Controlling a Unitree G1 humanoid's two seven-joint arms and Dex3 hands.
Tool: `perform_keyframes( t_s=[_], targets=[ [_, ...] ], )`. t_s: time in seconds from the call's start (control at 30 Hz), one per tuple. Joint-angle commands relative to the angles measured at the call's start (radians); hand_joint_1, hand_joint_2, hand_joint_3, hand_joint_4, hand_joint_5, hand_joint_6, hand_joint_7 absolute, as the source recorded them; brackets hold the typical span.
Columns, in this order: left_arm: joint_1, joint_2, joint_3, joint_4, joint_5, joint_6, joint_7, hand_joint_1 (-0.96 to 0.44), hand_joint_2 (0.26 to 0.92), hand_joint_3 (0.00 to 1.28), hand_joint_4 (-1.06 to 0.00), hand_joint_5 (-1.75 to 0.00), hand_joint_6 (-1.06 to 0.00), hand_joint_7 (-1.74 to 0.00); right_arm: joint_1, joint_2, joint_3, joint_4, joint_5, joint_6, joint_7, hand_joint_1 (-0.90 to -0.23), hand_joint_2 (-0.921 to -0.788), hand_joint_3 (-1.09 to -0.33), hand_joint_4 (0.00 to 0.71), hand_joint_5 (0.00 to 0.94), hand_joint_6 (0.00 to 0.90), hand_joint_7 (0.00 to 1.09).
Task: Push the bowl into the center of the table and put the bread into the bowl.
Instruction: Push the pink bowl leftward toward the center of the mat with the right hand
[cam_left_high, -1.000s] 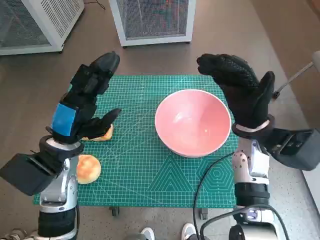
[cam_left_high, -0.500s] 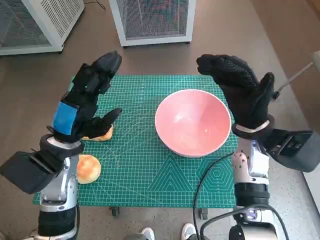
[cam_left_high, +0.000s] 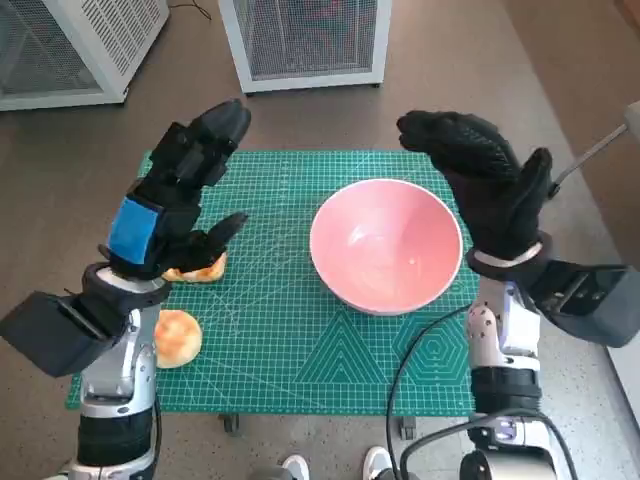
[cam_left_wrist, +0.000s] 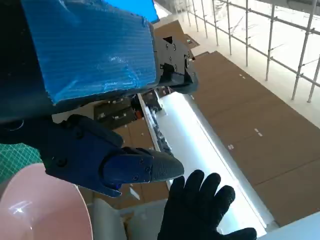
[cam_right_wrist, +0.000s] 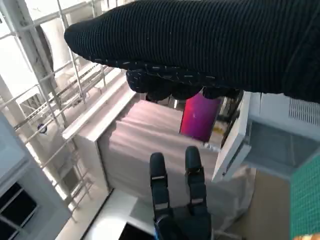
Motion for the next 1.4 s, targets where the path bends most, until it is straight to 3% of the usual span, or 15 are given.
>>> perform_keyframes(
  t_s=[0.03, 0.13, 0.27, 0.5, 0.7, 1.03, 1.4],
  targets=[
    [-0.016, 0.003, -0.001, -0.002, -0.011, 0.007, -0.004, -0.56, 0.921, 0.36, -0.28, 0.00, -0.13, -0.47, -0.035, -0.053, -0.047, 0.173, -0.065, -0.081, -0.077, -0.617, -0.921, -0.618, 0.232, 0.000, 0.387, 0.01],
    [-0.015, 0.002, 0.000, -0.004, -0.015, 0.011, -0.003, -0.56, 0.921, 0.36, -0.28, 0.00, -0.13, -0.47, -0.072, -0.085, -0.074, 0.318, -0.112, -0.142, -0.152, -0.602, -0.921, -0.619, 0.228, 0.000, 0.383, 0.01],
    [-0.013, -0.002, 0.001, -0.011, -0.018, 0.015, 0.001, -0.56, 0.921, 0.36, -0.28, 0.00, -0.14, -0.47, -0.114, -0.120, -0.098, 0.489, -0.154, -0.165, -0.263, -0.590, -0.921, -0.621, 0.230, 0.002, 0.380, 0.01],
    [-0.013, -0.007, 0.002, -0.005, -0.017, 0.006, 0.003, -0.56, 0.921, 0.36, -0.28, 0.00, -0.14, -0.46, -0.144, -0.160, -0.105, 0.678, -0.214, -0.133, -0.436, -0.574, -0.921, -0.639, 0.252, 0.011, 0.381, 0.01],
    [-0.009, -0.013, 0.000, -0.003, -0.009, -0.005, 0.009, -0.56, 0.921, 0.36, -0.28, 0.00, -0.14, -0.46, -0.141, -0.161, -0.102, 0.752, -0.256, -0.084, -0.535, -0.557, -0.921, -0.682, 0.269, 0.012, 0.382, 0.01],
    [0.007, -0.020, 0.000, -0.007, -0.004, -0.018, 0.015, -0.57, 0.921, 0.36, -0.27, 0.00, -0.14, -0.46, -0.106, -0.112, -0.095, 0.792, -0.306, 0.015, -0.588, -0.529, -0.921, -0.776, 0.247, 0.001, 0.391, 0.01],
    [0.028, -0.012, 0.011, -0.032, -0.007, -0.009, 0.021, -0.57, 0.921, 0.36, -0.27, 0.00, -0.13, -0.46, -0.094, -0.051, -0.088, 0.799, -0.339, 0.096, -0.607, -0.531, -0.921, -0.764, 0.248, 0.004, 0.405, 0.02]
  ],
)
